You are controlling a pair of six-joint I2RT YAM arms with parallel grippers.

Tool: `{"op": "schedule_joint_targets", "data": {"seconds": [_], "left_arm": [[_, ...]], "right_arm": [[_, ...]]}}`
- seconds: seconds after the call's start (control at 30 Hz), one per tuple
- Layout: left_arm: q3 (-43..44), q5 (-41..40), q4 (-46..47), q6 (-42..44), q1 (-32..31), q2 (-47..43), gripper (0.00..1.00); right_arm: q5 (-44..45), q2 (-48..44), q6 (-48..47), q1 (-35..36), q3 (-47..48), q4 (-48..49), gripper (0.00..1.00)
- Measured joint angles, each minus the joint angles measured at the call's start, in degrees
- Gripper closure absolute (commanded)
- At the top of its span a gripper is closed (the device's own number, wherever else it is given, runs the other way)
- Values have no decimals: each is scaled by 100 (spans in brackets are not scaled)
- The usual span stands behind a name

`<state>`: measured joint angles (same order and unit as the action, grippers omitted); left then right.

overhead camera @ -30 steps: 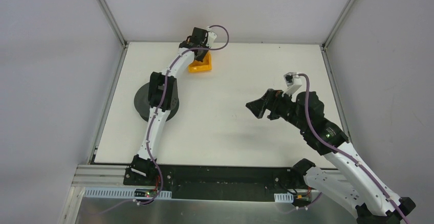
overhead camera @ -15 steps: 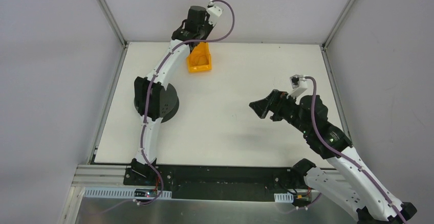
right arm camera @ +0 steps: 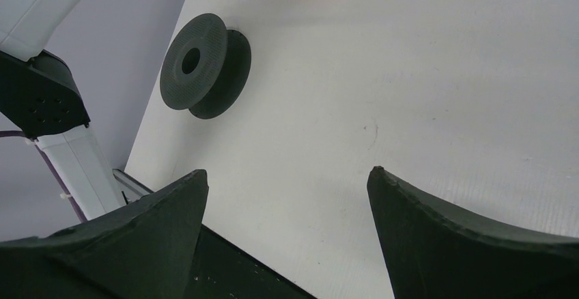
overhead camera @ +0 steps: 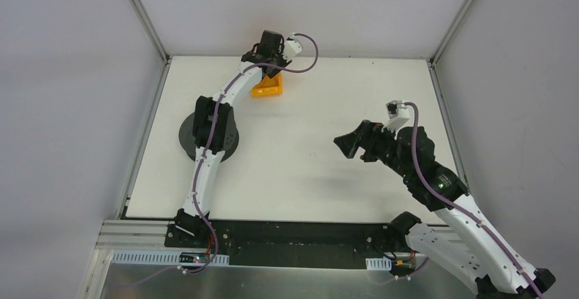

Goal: Wrap the cables

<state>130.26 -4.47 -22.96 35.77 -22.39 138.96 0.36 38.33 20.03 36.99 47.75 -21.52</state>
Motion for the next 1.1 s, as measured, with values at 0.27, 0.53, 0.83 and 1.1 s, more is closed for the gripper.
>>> {"op": "schedule_joint_targets", "data": {"seconds": [0.27,0.53,0.83,1.1], "left_arm": [[-503,264,55,706,173,15,57],[-579,297,55,1029,345,50,48],[-494,299,170,1196,407,479,52],[-402,302,208,1386,400,616,100]], "right_arm": [[96,131,-83,0,0,-22,9],[107,254,-155,0,-26,-22,9],[122,468,-199,0,-72,-17,8],[177,487,-229,0,-79,-11,8]]}}
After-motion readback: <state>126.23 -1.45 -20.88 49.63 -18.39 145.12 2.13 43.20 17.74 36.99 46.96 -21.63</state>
